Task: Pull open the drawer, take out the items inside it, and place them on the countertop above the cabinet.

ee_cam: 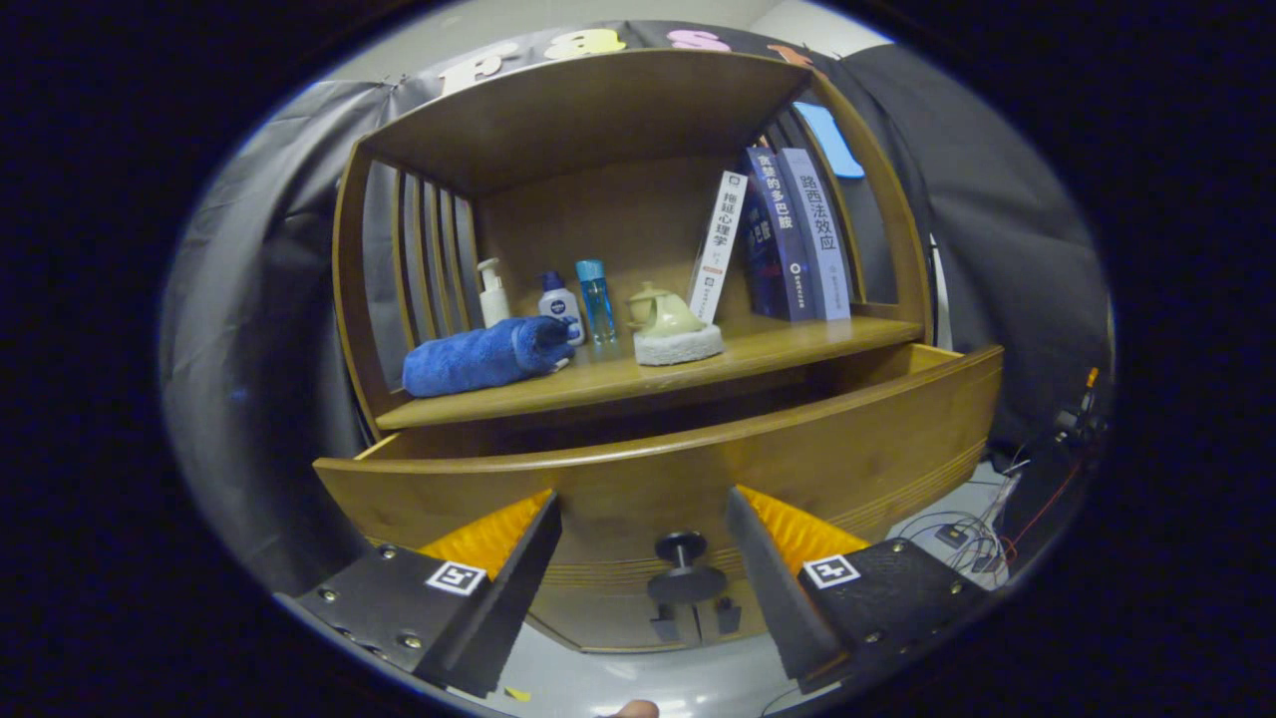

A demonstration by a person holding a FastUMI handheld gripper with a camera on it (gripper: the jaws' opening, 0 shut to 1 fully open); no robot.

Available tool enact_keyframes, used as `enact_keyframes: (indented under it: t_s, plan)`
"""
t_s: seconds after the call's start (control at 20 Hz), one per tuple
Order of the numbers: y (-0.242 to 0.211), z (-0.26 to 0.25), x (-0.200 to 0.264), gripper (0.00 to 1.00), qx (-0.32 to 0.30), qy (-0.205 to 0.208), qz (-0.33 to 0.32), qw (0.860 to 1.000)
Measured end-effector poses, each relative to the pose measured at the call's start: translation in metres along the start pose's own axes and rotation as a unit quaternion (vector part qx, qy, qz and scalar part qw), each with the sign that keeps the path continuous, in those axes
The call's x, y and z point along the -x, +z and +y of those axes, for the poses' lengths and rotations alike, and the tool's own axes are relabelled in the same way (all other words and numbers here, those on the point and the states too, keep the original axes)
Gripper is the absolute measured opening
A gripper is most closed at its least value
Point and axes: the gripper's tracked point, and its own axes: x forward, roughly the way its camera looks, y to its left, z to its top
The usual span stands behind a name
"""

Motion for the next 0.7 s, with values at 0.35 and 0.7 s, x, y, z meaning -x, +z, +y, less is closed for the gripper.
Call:
enact_keyframes:
  t_s: [0.35,0.7]
  plan:
    - [0.005,0.001,-0.027,1.00,-0.001,0.000,0.004,1.000]
    - [0.008,0.002,-0.049,1.00,0.011,-0.001,0.012,1.000]
